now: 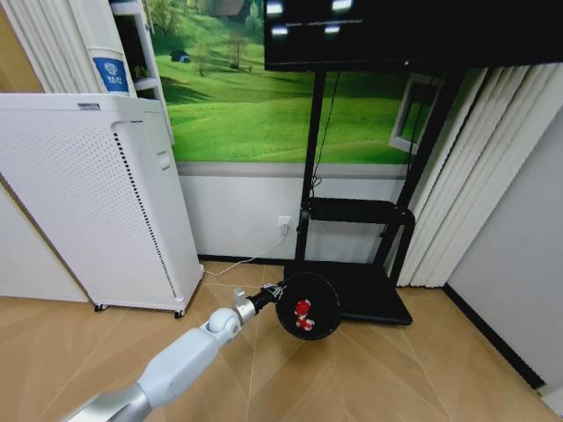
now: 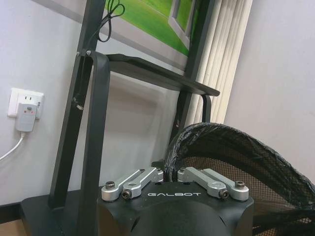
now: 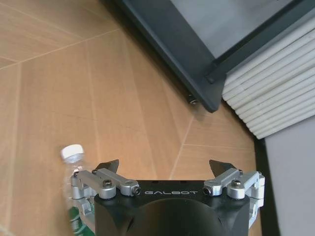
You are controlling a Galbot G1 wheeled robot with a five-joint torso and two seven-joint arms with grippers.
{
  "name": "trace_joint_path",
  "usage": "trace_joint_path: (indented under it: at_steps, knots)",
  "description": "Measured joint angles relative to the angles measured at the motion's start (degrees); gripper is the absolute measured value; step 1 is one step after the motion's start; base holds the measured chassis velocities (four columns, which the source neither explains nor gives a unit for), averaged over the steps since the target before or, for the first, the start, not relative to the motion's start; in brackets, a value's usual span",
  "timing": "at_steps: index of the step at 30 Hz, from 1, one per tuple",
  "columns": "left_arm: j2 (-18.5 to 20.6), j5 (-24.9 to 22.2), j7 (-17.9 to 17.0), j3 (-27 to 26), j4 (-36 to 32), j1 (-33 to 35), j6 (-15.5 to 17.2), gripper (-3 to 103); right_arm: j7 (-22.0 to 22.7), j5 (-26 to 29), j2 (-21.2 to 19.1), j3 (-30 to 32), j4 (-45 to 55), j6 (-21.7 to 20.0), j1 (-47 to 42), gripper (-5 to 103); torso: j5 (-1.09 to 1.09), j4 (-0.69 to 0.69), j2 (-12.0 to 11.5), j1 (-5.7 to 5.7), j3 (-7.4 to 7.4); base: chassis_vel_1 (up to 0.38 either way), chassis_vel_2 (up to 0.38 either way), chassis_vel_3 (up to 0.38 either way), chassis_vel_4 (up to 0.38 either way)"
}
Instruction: Pick up the trash bin and place the garbage on the floor into it.
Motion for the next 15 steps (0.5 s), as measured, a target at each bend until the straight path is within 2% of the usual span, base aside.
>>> trace_joint_path:
  at_steps: [6,15]
  knots:
    - [0.1,0.1,0.0,-0.2,-0.3,0.1,0.0,7,-1.2,-3.4,1.7,-2.2,-1.1,-0.3,2.9,100,0.01,0.01,0.0,0.0,0.0,0.0,0.0,0.0,0.0]
    - [-0.2,1.0,0.4,-1.2,0.0,1.1,-0.2,7,-4.0,-4.0,-1.2,-3.9,-4.8,-1.1,5.2,100,0.0,0.01,0.0,0.0,0.0,0.0,0.0,0.0,0.0]
